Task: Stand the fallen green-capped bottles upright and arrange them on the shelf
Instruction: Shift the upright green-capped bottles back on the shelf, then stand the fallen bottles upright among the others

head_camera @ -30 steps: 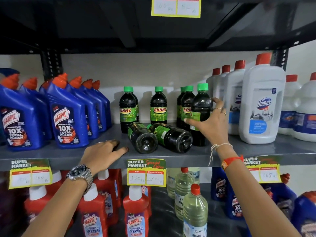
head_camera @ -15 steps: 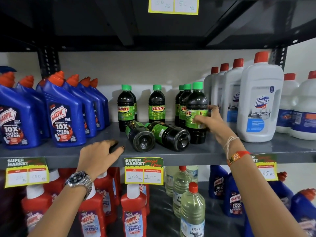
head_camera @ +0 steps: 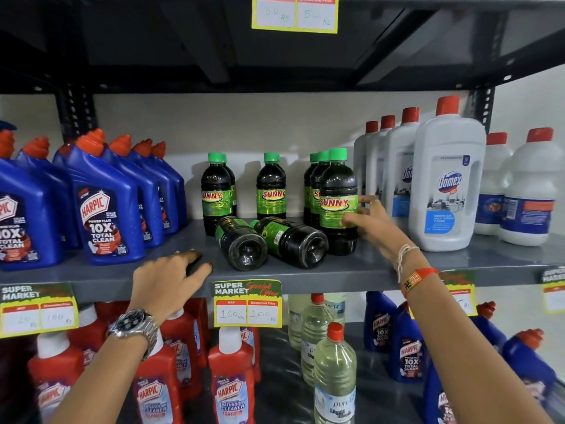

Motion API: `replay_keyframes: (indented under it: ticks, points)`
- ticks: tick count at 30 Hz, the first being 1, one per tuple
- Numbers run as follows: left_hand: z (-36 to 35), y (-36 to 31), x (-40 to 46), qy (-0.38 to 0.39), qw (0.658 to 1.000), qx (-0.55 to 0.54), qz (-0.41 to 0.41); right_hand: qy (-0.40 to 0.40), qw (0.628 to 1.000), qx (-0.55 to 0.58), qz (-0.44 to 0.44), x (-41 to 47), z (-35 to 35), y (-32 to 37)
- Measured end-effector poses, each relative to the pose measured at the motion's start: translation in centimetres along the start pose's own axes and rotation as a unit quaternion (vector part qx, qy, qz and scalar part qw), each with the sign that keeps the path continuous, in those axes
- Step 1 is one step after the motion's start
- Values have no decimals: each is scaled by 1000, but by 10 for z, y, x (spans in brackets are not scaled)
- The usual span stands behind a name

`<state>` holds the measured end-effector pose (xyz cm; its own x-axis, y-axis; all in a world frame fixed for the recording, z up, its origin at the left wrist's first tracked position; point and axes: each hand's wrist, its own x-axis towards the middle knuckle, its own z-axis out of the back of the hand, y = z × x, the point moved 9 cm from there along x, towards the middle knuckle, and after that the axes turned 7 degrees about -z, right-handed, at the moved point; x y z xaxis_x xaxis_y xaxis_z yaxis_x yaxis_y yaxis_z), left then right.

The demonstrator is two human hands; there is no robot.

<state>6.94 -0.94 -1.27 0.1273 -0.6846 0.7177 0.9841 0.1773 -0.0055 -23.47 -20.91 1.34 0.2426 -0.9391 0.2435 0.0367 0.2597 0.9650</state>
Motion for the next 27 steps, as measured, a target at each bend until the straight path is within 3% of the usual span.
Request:
replay_keyframes:
  ticks: [6,15,18,21,24,25,27]
  points:
    - [3,-5,-2,2,1000,-3,-9,-132,956,-243,96,-13,-5,17]
    - [7,-8,-6,-2,1000,3,-15,-128,973,-185,45,-10,1,12]
    - [8,-9,-9,-12,1000,7,-20,-150,966,-196,76,-18,-1,25]
    - [8,-9,-9,-11,1000,9,-14,-245,932,-226,141,-40,-5,54]
    - [7,-7,-8,-2,1000,16,-6,-326,869,-263,265,-72,-24,91]
    - [6,-7,-8,2,1000,18,-4,-306,860,-276,300,-75,-38,99]
    - [4,-7,-9,8,1000,16,-2,-193,867,-338,311,-64,-75,105]
